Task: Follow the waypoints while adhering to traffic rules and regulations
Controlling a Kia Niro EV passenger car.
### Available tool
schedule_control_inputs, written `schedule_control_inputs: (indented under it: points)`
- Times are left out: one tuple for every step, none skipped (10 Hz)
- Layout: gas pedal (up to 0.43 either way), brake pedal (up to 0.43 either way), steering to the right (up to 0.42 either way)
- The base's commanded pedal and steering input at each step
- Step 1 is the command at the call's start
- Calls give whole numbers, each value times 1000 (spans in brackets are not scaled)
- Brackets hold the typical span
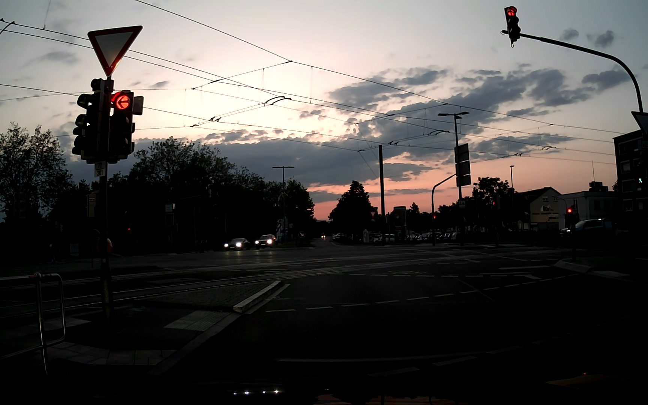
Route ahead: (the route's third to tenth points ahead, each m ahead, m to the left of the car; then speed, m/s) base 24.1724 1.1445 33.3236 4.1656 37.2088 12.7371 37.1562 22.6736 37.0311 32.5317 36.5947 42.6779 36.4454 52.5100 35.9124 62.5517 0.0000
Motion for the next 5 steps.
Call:
schedule_control_inputs:
  points:
    - [0, 244, 27]
    - [0, 244, 27]
    - [0, 244, 27]
    - [0, 244, 26]
    - [0, 244, 26]
